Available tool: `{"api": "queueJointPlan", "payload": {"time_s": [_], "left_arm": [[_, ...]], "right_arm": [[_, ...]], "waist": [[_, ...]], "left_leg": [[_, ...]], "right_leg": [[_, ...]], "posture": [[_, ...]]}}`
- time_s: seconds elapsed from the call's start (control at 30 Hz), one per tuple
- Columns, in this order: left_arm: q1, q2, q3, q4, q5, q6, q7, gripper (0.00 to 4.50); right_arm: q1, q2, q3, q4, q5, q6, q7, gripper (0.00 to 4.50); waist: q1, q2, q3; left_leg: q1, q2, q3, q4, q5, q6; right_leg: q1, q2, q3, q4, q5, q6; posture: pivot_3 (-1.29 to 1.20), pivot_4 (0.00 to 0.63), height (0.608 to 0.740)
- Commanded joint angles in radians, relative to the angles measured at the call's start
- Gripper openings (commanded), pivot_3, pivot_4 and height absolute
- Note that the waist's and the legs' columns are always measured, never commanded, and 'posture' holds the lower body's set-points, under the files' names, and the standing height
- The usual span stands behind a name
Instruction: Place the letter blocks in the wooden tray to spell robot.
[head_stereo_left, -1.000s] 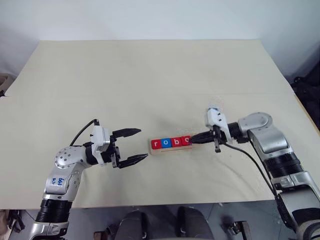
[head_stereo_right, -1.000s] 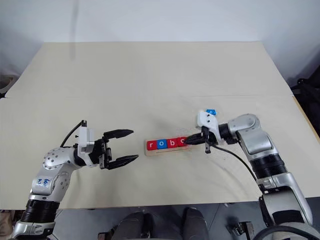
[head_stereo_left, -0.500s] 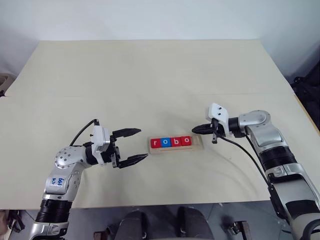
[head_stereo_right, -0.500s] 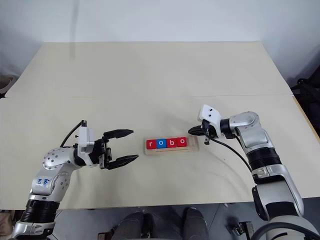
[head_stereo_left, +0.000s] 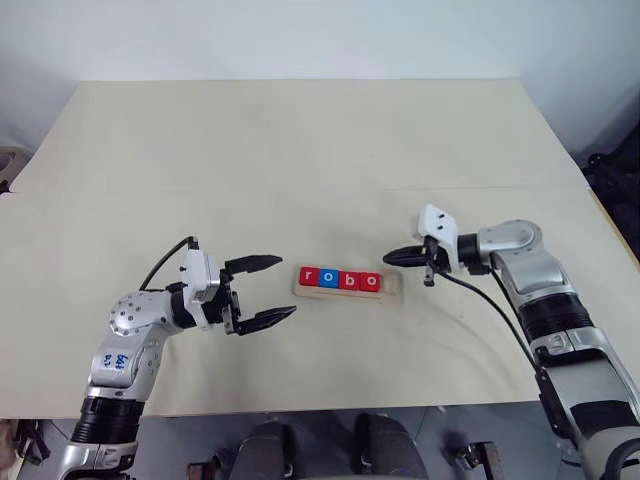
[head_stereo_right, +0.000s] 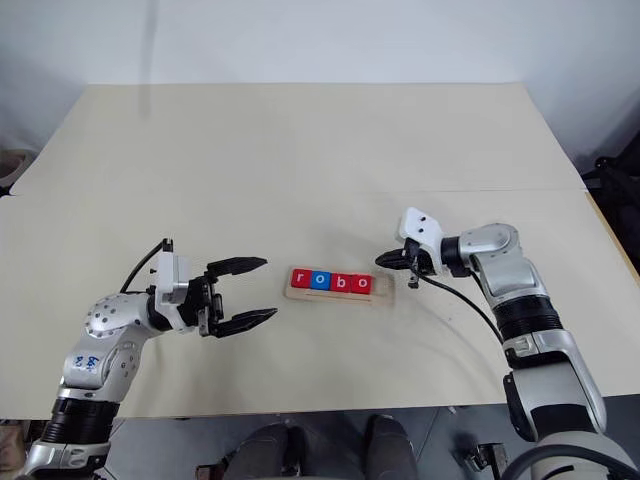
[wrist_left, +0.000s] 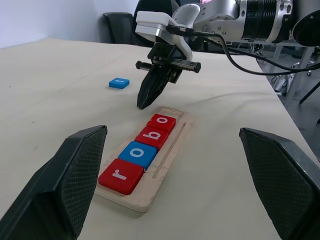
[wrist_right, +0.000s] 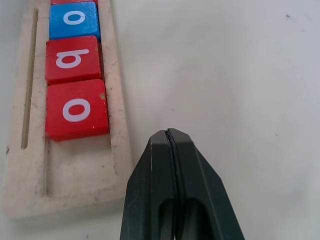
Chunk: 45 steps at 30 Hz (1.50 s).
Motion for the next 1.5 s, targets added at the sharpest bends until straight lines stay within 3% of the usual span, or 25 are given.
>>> {"api": "queueJointPlan", "payload": {"time_s": [0.03, 0.33, 0.8, 1.0, 1.13, 1.23, 1.5], "left_arm": [[-0.005, 0.006, 0.012, -0.018, -0.018, -0.002, -0.011, 4.50], [-0.030, 0.003, 0.006, 0.007, -0.014, 0.000, -0.030, 4.50], [-0.013, 0.009, 0.021, -0.016, -0.014, 0.002, -0.014, 4.50], [-0.005, 0.009, 0.024, -0.022, -0.015, 0.000, -0.008, 4.50], [-0.008, 0.003, 0.018, -0.013, -0.014, -0.003, -0.011, 4.50], [-0.015, -0.002, 0.015, 0.000, -0.013, -0.004, -0.015, 4.50], [-0.049, -0.014, 0.012, 0.053, -0.010, -0.012, -0.026, 4.50]], "right_arm": [[0.049, -0.060, -0.051, -0.113, 0.058, 0.030, 0.053, 0.02], [0.157, -0.054, -0.019, -0.305, 0.090, 0.162, 0.037, 0.02], [0.114, 0.013, 0.032, -0.251, 0.052, 0.134, 0.011, 0.02], [0.143, -0.051, -0.017, -0.300, 0.079, 0.149, 0.034, 0.02], [0.230, -0.096, -0.141, -0.395, 0.157, 0.191, -0.022, 0.02], [0.323, -0.099, -0.265, -0.468, 0.219, 0.227, -0.101, 0.55], [0.766, -0.028, -0.556, -0.667, 0.250, 0.138, -0.332, 3.12]], "waist": [[0.001, 0.000, 0.000], [-0.002, 0.000, 0.000], [-0.002, 0.000, 0.000], [0.002, 0.000, 0.000], [0.010, 0.000, 0.000], [0.021, 0.000, 0.000], [0.050, 0.000, 0.000]], "left_leg": [[0.000, 0.000, 0.000, 0.000, 0.000, 0.000], [0.000, 0.000, 0.001, 0.000, 0.000, 0.000], [0.000, 0.000, 0.000, 0.000, 0.000, 0.000], [0.000, 0.000, 0.000, 0.000, 0.000, 0.000], [0.000, 0.000, 0.000, 0.000, 0.000, 0.000], [0.000, 0.000, 0.000, 0.000, 0.000, 0.000], [0.000, -0.001, 0.002, 0.000, 0.000, 0.000]], "right_leg": [[0.000, 0.000, 0.000, 0.000, 0.000, 0.000], [0.000, 0.000, 0.000, 0.000, 0.000, 0.000], [0.000, 0.000, 0.000, 0.000, 0.000, 0.000], [0.000, 0.000, 0.000, 0.000, 0.000, 0.000], [0.000, 0.000, 0.000, 0.000, 0.000, 0.000], [0.000, 0.000, 0.000, 0.000, 0.000, 0.000], [0.001, 0.000, 0.000, 0.000, 0.000, 0.000]], "posture": [[0.00, 0.150, 0.740], [0.00, 0.150, 0.740], [0.00, 0.150, 0.740], [0.00, 0.150, 0.740], [0.00, 0.150, 0.740], [0.00, 0.150, 0.740], [0.00, 0.150, 0.740]]}}
